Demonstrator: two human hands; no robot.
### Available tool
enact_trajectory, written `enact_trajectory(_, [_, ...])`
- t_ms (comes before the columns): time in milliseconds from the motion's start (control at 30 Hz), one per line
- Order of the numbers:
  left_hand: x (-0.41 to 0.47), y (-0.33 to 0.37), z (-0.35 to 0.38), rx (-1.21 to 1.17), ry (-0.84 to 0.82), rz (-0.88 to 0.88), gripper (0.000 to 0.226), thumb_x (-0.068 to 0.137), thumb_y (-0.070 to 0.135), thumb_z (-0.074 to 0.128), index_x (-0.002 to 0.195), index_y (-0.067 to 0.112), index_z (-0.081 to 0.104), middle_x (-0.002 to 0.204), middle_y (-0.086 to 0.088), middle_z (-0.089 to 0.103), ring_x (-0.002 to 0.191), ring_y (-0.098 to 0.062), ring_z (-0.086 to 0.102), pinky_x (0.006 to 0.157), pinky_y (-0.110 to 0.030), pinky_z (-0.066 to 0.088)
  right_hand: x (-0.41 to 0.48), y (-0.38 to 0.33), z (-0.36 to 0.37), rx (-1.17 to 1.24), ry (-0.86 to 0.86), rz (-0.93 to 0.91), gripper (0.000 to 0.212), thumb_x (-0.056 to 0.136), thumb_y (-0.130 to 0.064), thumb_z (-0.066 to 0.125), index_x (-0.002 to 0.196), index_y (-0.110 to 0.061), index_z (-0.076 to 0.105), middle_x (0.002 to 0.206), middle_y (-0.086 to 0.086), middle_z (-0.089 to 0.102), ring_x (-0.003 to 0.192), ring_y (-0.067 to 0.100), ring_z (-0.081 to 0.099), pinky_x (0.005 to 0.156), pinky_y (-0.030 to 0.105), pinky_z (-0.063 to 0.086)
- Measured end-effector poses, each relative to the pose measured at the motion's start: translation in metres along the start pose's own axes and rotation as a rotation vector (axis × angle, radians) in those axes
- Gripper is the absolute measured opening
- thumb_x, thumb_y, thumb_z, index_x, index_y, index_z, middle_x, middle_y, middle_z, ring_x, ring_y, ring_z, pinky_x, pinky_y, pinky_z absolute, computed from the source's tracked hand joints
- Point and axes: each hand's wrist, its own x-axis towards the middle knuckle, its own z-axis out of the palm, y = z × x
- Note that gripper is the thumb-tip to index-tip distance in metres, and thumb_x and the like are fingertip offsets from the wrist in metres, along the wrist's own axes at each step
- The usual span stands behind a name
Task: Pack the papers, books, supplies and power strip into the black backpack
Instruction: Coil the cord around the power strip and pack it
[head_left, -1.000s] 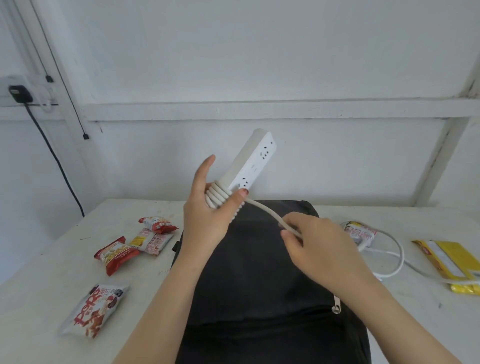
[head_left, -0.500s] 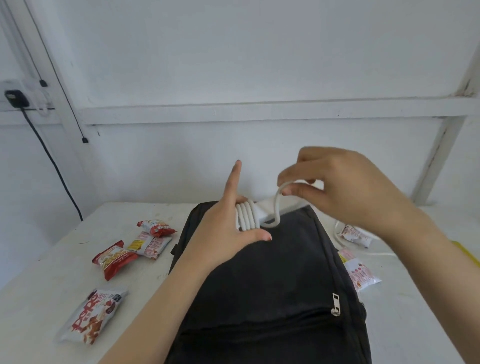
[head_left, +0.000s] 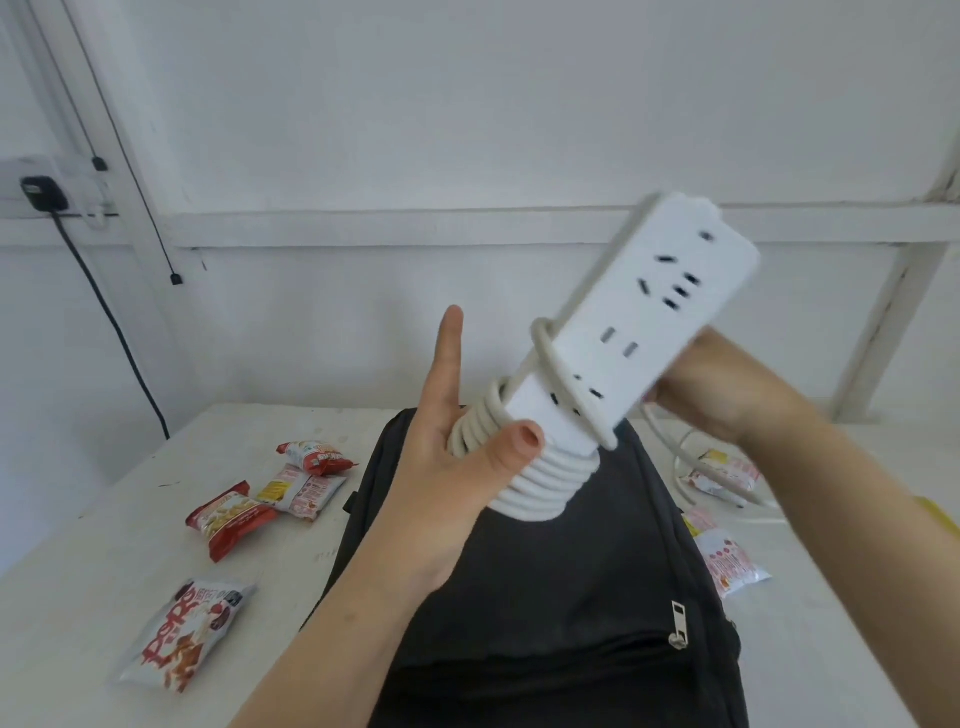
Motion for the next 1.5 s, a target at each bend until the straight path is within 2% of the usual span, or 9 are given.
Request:
enact_trajectory(100, [0.005,-0.010,-0.004,-0.027,0.170,-0.005,0.111,0.044,0.059,0.084,0.138,0.052,0.025,0.122,0.019,0.061,0.113,-0.010,0.059,0.092,-0.037,0.051,-0.010,0.020,0.024,0.279,-0.114,0.043,0.025,0.072,-0.007,0.052,0.081,-0.019,0.072,0.067,-0.005,0.053,0.053,0.007,0.034,0.047,0.020,0.021])
enact_trajectory(300, [0.005,-0.031,-0.007,0.047,0.273,0.009,0.097,0.053,0.058,0.081,0.135,0.058,0.028,0.111,0.016,0.065,0.107,-0.013,0.063,0.084,-0.039,0.054,-0.022,0.043,0.053,0.328,-0.006,0.184,0.056,0.069,-0.066,0.065,0.091,-0.014,0.064,0.077,-0.001,0.044,0.058,0.007,0.030,0.048,0.018,0.024])
enact_trajectory(433, [0.005,-0.035,-0.007,0.110,0.236,0.049,0.080,0.062,0.060,0.074,0.131,0.059,0.035,0.120,0.016,0.062,0.111,-0.014,0.061,0.084,-0.038,0.054,-0.024,0.038,0.067,0.228,0.179,0.235,0.029,0.076,-0.052,0.068,0.083,-0.025,0.074,0.068,-0.005,0.040,0.052,0.005,0.028,0.044,0.016,0.024])
enact_trajectory(700, [0.004,-0.046,-0.004,0.177,0.345,0.061,0.046,0.076,0.038,0.067,0.118,0.043,0.053,0.120,0.018,0.060,0.108,-0.006,0.060,0.071,-0.021,0.054,-0.026,0.033,0.071,0.103,0.199,0.324,0.032,0.074,-0.040,0.074,0.103,-0.025,0.073,0.082,0.008,0.046,0.051,0.006,0.026,0.043,0.019,0.020])
enact_trajectory(833, [0.006,-0.047,-0.002,0.179,0.409,0.069,0.044,0.074,0.033,0.063,0.116,0.040,0.054,0.115,0.017,0.061,0.103,-0.002,0.062,0.065,-0.018,0.053,-0.030,0.026,0.074,0.023,0.205,0.367,0.029,0.085,-0.040,0.063,0.112,-0.032,0.067,0.063,-0.013,0.056,0.050,0.008,0.027,0.043,0.020,0.022])
enact_trajectory(1067, [0.015,-0.038,-0.013,0.378,0.502,0.184,0.058,0.077,0.032,0.066,0.126,0.048,0.041,0.113,0.026,0.053,0.105,-0.005,0.060,0.070,-0.016,0.053,-0.043,0.021,0.070,-0.710,0.132,0.401,0.040,0.090,-0.052,0.045,0.123,-0.033,0.056,0.067,-0.014,0.056,0.063,-0.001,0.051,0.061,0.018,0.036])
enact_trajectory(1267, [0.021,-0.038,-0.049,0.631,0.636,0.230,0.061,0.080,0.034,0.066,0.132,0.045,0.037,0.111,0.037,0.043,0.108,0.003,0.054,0.078,-0.011,0.051,-0.058,0.000,0.064,-1.183,0.248,0.138,0.023,0.090,-0.043,0.048,0.074,-0.029,0.055,0.051,-0.010,0.045,0.057,0.008,0.046,0.058,0.028,0.040])
enact_trajectory(1367, [0.020,-0.051,-0.050,0.711,0.608,0.213,0.063,0.083,0.028,0.067,0.139,0.031,0.039,0.110,0.028,0.044,0.099,0.017,0.048,0.077,0.002,0.041,-0.058,-0.011,0.081,-1.347,0.204,-0.084,0.026,0.083,-0.040,0.046,0.061,-0.026,0.045,0.045,-0.008,0.039,0.046,0.010,0.039,0.043,0.022,0.026])
enact_trajectory(1500, [0.017,-0.065,-0.045,0.696,0.526,0.195,0.068,0.077,0.044,0.060,0.139,0.033,0.035,0.122,0.013,0.047,0.104,0.003,0.052,0.078,0.000,0.043,-0.056,-0.017,0.106,-1.487,0.127,-0.217,0.035,0.074,-0.031,0.056,0.054,-0.022,0.029,0.041,-0.005,0.034,0.036,0.011,0.026,0.044,0.016,0.002])
